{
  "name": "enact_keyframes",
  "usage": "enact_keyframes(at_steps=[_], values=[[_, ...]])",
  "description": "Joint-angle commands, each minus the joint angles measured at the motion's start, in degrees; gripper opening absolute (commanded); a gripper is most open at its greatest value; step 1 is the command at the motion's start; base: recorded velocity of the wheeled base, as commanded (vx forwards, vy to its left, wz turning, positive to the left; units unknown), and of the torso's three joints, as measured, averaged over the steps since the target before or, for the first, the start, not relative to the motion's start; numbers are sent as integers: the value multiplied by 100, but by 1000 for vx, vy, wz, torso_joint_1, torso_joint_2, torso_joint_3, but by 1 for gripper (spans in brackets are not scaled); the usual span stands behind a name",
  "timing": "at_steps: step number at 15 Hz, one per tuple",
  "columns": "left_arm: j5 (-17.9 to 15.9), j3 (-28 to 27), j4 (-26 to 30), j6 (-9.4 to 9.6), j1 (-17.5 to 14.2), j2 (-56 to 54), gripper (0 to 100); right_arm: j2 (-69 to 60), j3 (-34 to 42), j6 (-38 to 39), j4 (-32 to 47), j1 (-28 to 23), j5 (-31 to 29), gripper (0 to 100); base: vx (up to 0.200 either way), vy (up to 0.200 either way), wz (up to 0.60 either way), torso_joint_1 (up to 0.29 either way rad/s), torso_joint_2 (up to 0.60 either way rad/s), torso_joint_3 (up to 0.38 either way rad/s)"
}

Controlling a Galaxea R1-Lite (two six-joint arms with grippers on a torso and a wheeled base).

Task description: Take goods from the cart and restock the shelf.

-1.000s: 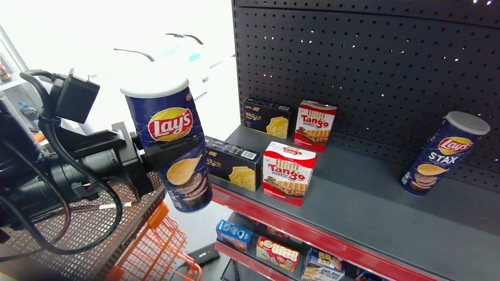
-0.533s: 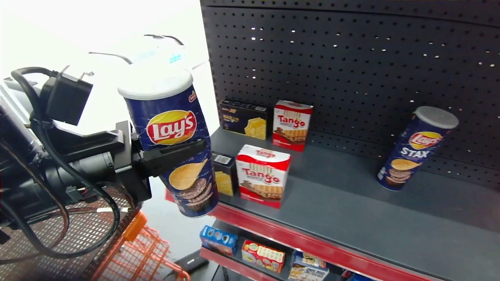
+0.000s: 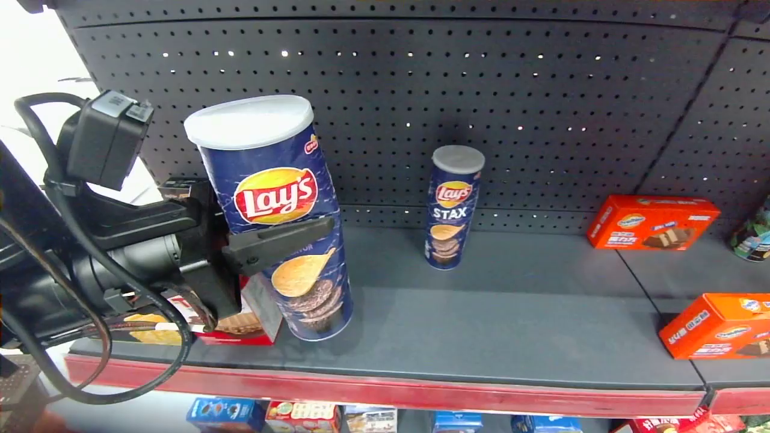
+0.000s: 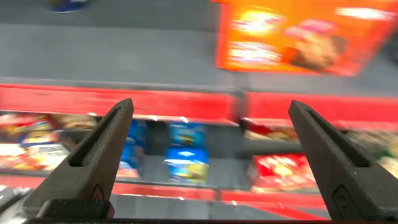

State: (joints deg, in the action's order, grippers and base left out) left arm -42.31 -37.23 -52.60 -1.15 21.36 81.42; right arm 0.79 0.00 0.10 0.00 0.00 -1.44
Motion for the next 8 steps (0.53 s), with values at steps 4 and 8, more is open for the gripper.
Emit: enact_keyframes(at_steps=[4, 8], values=[[48, 23, -4, -8, -44, -21, 0, 9, 0, -1, 0, 0, -6, 100, 0, 0, 0, 0, 0, 0], [39, 84, -4, -8, -44, -91, 0, 9, 0, -1, 0, 0, 3, 100, 0, 0, -300, 0, 1, 1]])
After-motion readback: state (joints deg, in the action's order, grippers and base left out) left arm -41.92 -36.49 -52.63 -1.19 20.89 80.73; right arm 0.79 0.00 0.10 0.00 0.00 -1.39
